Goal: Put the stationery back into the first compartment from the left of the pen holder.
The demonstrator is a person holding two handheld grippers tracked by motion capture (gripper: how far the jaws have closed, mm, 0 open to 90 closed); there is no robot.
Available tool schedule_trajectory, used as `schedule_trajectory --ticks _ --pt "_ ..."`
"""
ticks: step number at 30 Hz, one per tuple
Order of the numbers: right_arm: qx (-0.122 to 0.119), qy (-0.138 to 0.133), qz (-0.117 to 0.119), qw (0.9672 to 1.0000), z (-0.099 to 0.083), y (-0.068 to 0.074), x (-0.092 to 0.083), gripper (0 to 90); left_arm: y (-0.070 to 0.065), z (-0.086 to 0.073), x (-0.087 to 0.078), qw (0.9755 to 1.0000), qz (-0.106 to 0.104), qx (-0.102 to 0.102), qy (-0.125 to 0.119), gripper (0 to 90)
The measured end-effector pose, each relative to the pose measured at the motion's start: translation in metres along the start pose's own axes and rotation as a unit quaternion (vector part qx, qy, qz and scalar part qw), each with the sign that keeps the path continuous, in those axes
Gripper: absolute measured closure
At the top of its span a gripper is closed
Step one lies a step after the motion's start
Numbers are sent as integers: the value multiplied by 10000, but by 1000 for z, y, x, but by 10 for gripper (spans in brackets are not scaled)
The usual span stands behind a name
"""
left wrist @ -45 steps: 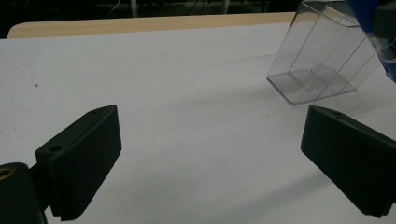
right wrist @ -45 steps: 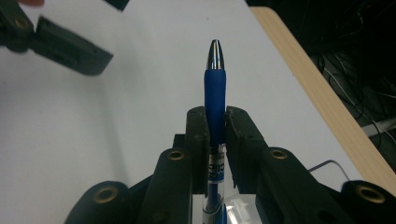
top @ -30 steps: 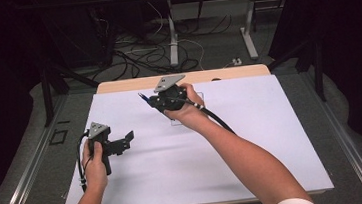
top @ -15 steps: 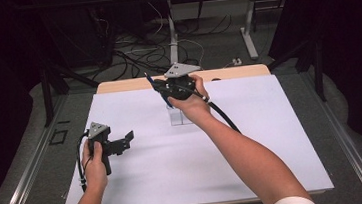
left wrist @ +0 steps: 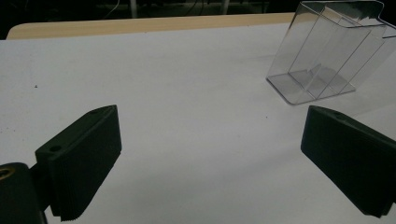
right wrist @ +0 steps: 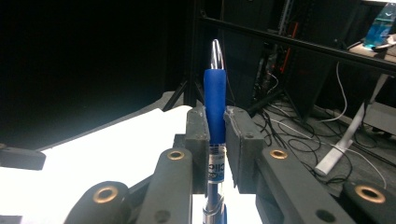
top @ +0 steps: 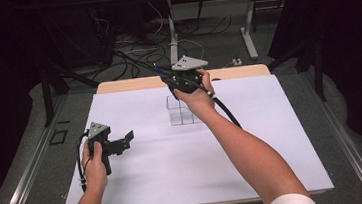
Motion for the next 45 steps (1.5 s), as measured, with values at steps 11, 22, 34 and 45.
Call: schedule_trajectory --ticks 11,22,34,45 --pt "123 -12 -93 9999 -7 -4 8 795 0 1 0 10000 8 -24 -54 48" --pt "212 31 -129 9997 -16 -1 19 795 0 1 0 10000 -2 -27 -44 48" --pt "308 149 -163 9993 -26 2 25 795 0 1 0 10000 -14 -37 -13 48" --pt "365 219 -150 9990 -37 6 29 795 0 1 0 10000 -7 -46 -52 48"
Point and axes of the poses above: each handheld gripper's, and its own axes: x roughly forward along the jaws, z roughly out of its top, y roughly to its left, the point moved 9 cm from there along x, roughly forward along the jaws, and after that the axes turned 12 degrees about -x, right-handed, at the moved point
